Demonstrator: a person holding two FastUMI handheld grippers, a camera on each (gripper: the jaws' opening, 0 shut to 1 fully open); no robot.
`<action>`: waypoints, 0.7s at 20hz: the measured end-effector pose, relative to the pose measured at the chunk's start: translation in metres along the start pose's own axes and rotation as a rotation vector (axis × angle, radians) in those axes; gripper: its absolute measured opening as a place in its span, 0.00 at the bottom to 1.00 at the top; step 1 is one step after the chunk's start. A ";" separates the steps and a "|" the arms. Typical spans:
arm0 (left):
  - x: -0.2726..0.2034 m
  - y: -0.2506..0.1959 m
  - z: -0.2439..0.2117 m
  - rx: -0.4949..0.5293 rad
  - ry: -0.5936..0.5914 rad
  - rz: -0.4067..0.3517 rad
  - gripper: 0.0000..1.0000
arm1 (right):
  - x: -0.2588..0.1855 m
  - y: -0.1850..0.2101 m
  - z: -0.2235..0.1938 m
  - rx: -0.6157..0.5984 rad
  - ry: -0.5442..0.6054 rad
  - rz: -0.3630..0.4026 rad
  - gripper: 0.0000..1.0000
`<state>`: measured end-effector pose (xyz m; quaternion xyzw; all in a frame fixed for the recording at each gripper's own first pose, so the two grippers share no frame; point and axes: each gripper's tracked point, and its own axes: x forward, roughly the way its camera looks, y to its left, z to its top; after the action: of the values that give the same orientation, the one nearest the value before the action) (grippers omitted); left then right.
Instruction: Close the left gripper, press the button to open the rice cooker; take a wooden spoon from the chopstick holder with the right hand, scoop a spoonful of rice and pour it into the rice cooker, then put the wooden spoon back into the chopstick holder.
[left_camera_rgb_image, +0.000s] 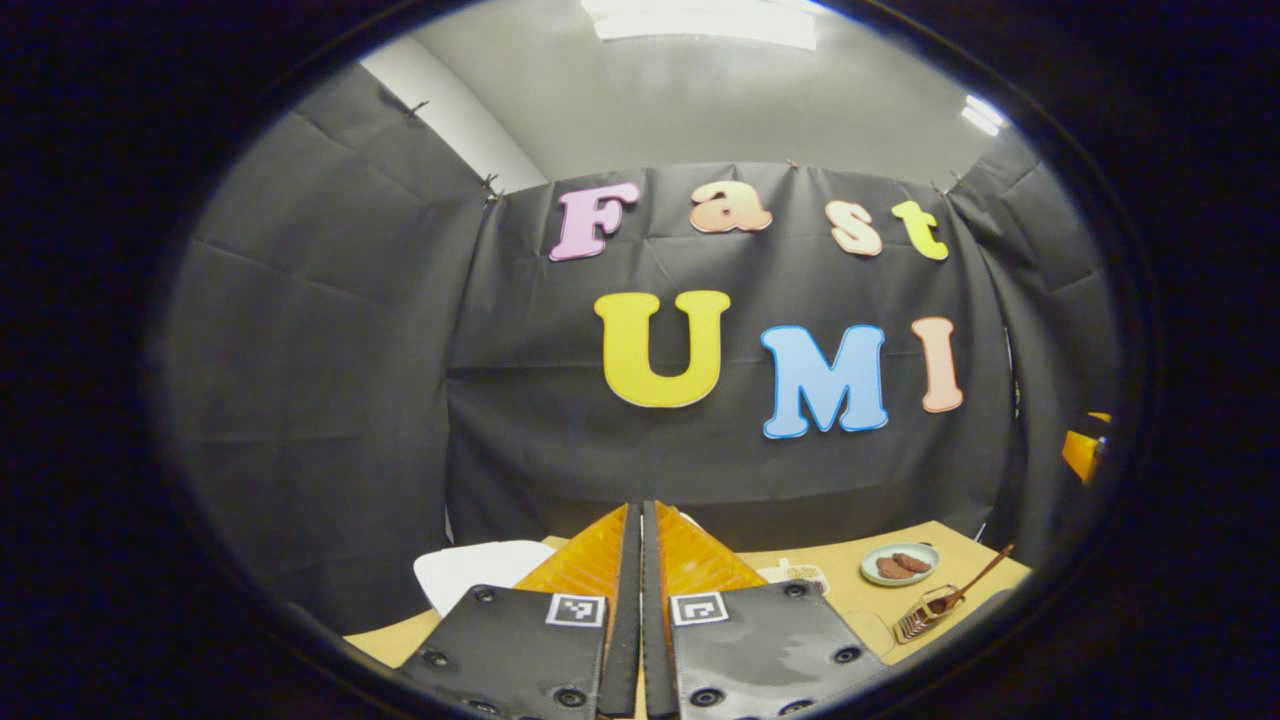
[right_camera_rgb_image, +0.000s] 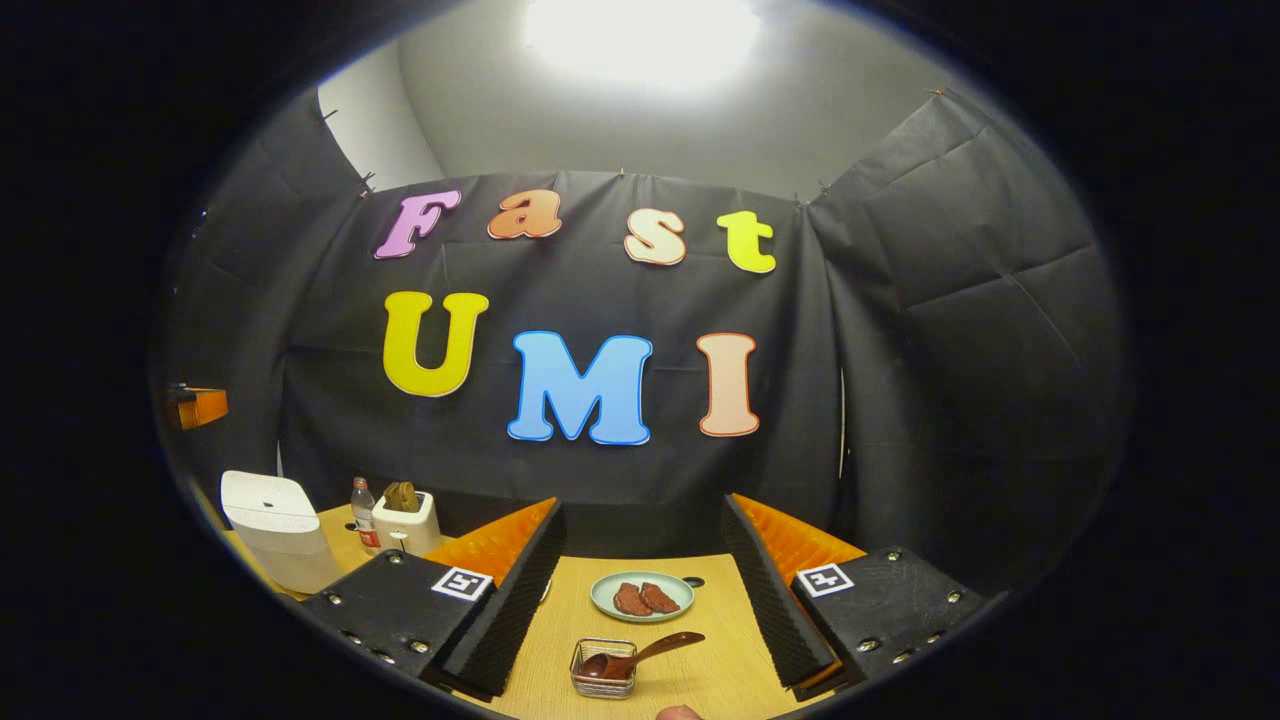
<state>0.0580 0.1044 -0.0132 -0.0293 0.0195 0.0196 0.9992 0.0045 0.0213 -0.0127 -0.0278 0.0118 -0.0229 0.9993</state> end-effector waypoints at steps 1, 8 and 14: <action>0.006 0.011 -0.005 -0.006 0.008 0.017 0.10 | 0.000 0.000 -0.002 0.001 0.007 -0.009 0.95; 0.054 0.070 -0.040 0.007 0.059 0.061 0.10 | 0.003 0.008 -0.002 -0.024 0.025 -0.057 0.95; 0.086 0.087 -0.103 -0.016 0.177 0.047 0.10 | 0.001 0.021 -0.003 -0.054 0.035 -0.075 0.95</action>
<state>0.1368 0.1886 -0.1240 -0.0386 0.1080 0.0404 0.9926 0.0067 0.0420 -0.0171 -0.0545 0.0291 -0.0606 0.9962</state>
